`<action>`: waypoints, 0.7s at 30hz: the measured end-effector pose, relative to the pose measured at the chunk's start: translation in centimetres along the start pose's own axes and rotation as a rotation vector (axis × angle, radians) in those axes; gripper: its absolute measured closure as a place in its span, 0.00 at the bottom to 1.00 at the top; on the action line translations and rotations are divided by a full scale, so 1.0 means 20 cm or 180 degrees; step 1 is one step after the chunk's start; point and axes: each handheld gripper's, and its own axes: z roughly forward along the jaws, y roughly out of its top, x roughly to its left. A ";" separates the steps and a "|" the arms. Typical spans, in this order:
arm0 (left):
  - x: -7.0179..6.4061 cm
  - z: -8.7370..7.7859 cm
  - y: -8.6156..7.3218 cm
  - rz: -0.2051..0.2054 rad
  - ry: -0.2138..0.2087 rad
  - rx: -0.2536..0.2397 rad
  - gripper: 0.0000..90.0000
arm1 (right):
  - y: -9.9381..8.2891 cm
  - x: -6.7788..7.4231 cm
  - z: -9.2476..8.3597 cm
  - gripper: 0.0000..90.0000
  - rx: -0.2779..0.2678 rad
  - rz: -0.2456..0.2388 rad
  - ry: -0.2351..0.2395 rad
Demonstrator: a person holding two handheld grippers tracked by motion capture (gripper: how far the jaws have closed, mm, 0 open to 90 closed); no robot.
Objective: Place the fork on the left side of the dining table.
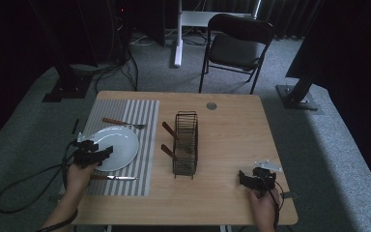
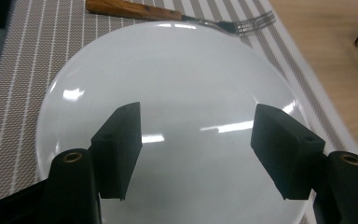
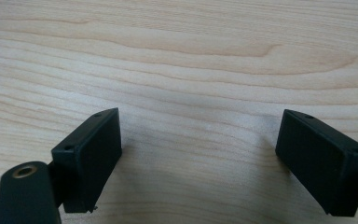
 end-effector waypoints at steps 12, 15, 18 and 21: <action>-0.03 -0.12 -0.11 -0.0140 -0.0055 -0.0139 0.32 | 0.00 0.00 0.00 0.15 0.0000 -0.0001 0.0000; -0.03 -0.14 -0.14 -0.0222 -0.0055 -0.0212 0.25 | 0.00 0.00 0.00 0.15 -0.0001 -0.0003 -0.0001; -0.03 -0.17 -0.18 -0.0349 -0.0202 -0.0218 0.20 | 0.00 0.00 0.00 0.15 0.0001 -0.0001 0.0001; -0.04 -0.19 -0.23 -0.0384 -0.0241 -0.0201 0.20 | 0.00 0.00 0.00 0.15 0.0001 -0.0003 0.0001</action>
